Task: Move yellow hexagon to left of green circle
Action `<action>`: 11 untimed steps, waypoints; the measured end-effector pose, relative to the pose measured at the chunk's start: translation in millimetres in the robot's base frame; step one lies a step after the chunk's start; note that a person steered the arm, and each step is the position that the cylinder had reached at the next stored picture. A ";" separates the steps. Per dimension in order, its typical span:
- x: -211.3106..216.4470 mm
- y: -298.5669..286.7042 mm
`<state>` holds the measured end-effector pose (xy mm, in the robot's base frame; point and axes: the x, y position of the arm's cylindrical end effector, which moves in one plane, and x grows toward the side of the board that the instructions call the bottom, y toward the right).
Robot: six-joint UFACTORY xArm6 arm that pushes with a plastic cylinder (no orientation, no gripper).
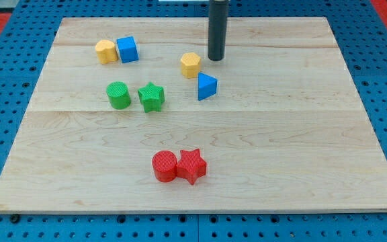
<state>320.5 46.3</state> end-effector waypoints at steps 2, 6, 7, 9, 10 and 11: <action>10.5 -139.5; 48.5 -223.5; 37.1 -204.1; 21.9 -282.5; 67.2 -283.6; 75.9 -282.1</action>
